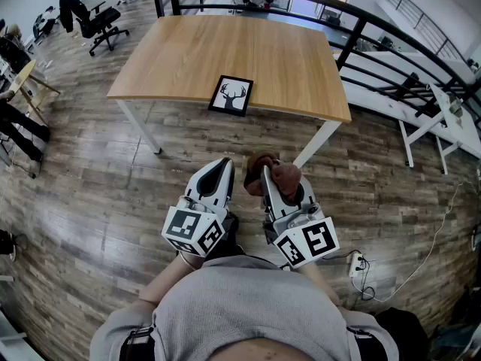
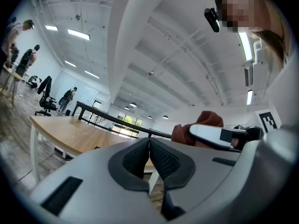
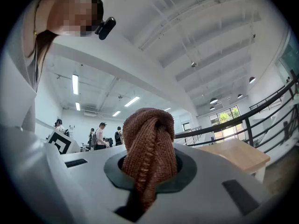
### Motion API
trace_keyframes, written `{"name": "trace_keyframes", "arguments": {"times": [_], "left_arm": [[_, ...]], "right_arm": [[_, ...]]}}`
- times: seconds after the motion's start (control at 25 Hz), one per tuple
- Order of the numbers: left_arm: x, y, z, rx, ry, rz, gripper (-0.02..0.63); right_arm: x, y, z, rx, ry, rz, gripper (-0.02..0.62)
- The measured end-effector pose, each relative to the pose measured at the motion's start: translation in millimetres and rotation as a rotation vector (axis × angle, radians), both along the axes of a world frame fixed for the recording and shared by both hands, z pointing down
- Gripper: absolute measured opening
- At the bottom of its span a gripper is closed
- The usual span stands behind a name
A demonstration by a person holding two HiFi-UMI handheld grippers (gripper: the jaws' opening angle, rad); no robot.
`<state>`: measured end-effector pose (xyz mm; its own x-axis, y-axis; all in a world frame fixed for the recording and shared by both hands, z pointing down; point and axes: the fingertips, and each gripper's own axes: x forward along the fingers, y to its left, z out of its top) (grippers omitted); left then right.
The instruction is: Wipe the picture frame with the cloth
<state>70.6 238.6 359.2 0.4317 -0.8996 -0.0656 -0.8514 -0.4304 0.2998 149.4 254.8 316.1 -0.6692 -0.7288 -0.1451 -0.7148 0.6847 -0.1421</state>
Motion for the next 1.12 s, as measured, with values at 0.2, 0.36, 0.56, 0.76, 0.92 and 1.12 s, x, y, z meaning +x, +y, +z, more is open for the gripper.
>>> {"name": "trace_keyframes", "arguments": {"times": [0.2, 0.36, 0.56, 0.76, 0.92, 1.12], "left_arm": [[-13.3, -24.9, 7.4, -0.002, 0.003, -0.018, 0.008], [-15.5, -57.7, 9.1, 0.000, 0.009, -0.010, 0.008], [-21.0, -111.0, 8.9, 0.007, 0.002, 0.002, 0.008], [-41.9, -182.5, 12.7, -0.009, 0.008, 0.003, 0.008], [-60.9, -240.3, 1.1, 0.006, -0.005, 0.015, 0.008], [-81.4, -311.8, -8.4, 0.000, -0.012, 0.045, 0.008]], "right_arm": [[-10.3, -18.9, 7.5, -0.002, 0.010, -0.003, 0.046], [-14.0, -48.2, 9.9, -0.006, 0.023, 0.005, 0.046], [-15.4, -104.5, 14.1, -0.019, 0.010, 0.036, 0.046], [-40.3, -169.3, 19.8, -0.040, 0.017, 0.020, 0.046], [-60.5, -225.0, 7.7, -0.026, 0.010, 0.027, 0.046], [-82.3, -296.0, -2.8, -0.029, 0.002, 0.048, 0.046]]}}
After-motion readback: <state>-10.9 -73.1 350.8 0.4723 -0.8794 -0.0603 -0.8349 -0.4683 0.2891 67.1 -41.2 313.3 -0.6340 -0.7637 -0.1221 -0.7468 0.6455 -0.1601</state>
